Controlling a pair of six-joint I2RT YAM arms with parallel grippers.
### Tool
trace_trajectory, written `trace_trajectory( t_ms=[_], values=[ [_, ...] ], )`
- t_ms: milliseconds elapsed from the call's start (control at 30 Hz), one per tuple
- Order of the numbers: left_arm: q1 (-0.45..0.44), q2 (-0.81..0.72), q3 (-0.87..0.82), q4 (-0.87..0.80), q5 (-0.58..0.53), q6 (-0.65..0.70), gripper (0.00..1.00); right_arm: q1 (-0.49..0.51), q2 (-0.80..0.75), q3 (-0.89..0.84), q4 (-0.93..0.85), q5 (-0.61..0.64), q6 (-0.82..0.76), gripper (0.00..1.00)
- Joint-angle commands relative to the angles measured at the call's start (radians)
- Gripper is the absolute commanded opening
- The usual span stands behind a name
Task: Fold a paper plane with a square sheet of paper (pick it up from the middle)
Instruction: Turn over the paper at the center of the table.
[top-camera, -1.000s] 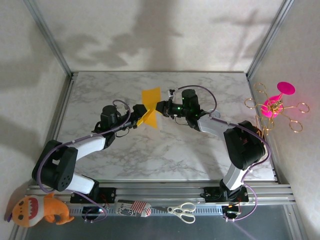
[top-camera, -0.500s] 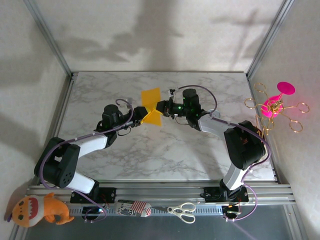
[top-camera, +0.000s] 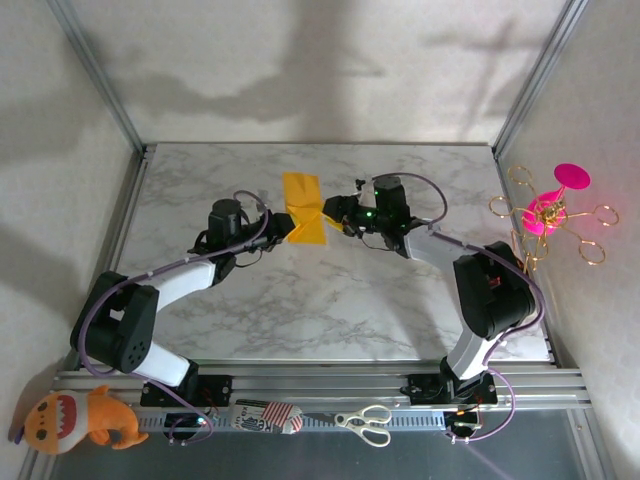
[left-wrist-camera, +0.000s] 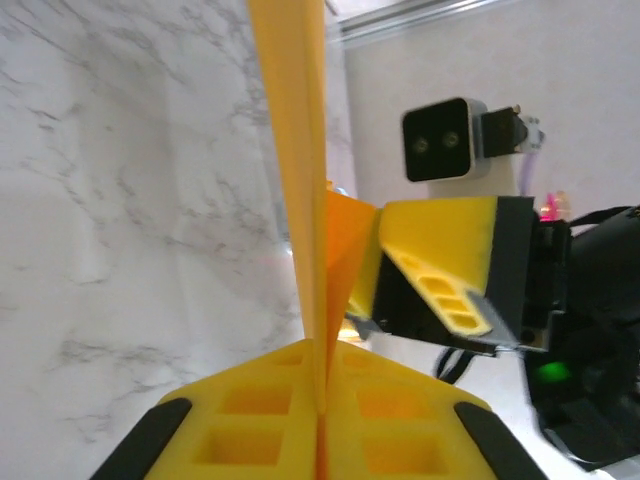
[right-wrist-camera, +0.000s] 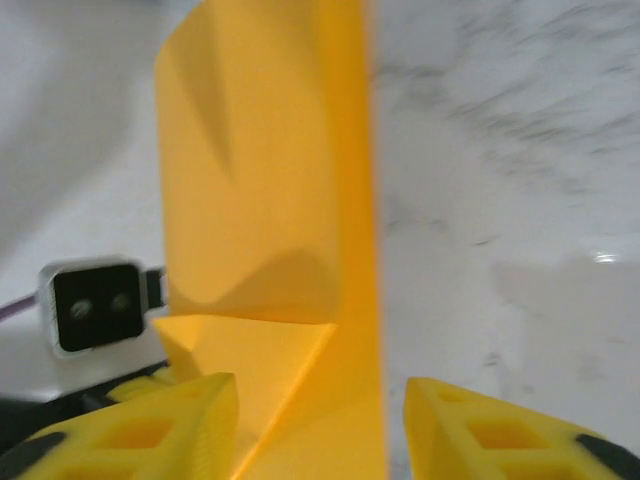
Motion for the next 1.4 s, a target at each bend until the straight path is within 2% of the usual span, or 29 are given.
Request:
trace_trajectory(
  t_ms=[0,167,333,533,633,700,833,967,1033,1200,1367],
  values=[
    [0.009,-0.014,0.098,-0.313,-0.108,0.216,0.06,-0.024,-0.080,0.008,-0.182,0.193,-0.123,0.56],
    [-0.003,0.002,0.259,-0.714,-0.408,0.445,0.04,-0.027,-0.144,0.024,-0.277,0.388,-0.219,0.70],
    [-0.078,0.065,0.430,-1.013,-0.831,0.569,0.04,-0.027,-0.209,-0.007,-0.263,0.518,-0.253,0.85],
    [-0.174,0.187,0.580,-1.232,-1.277,0.587,0.05,-0.027,-0.244,-0.037,-0.257,0.581,-0.247,0.88],
    [-0.217,0.263,0.635,-1.307,-1.402,0.567,0.05,-0.027,-0.249,-0.042,-0.262,0.595,-0.244,0.88],
    [-0.246,0.313,0.657,-1.327,-1.438,0.554,0.05,-0.027,-0.249,-0.042,-0.269,0.606,-0.243,0.88],
    [-0.292,0.408,0.685,-1.322,-1.426,0.517,0.06,-0.027,-0.260,-0.048,-0.282,0.645,-0.229,0.87],
    [-0.313,0.459,0.685,-1.239,-1.267,0.498,0.09,-0.032,-0.285,-0.069,-0.287,0.685,-0.207,0.87],
    [-0.313,0.466,0.674,-1.178,-1.158,0.484,0.15,-0.038,-0.296,-0.081,-0.285,0.697,-0.195,0.87],
    [-0.286,0.423,0.631,-1.040,-0.880,0.458,0.40,-0.043,-0.291,-0.084,-0.283,0.672,-0.199,0.86],
    [-0.188,0.276,0.522,-0.879,-0.640,0.399,0.55,-0.039,-0.222,-0.043,-0.287,0.584,-0.226,0.84]
  ],
)
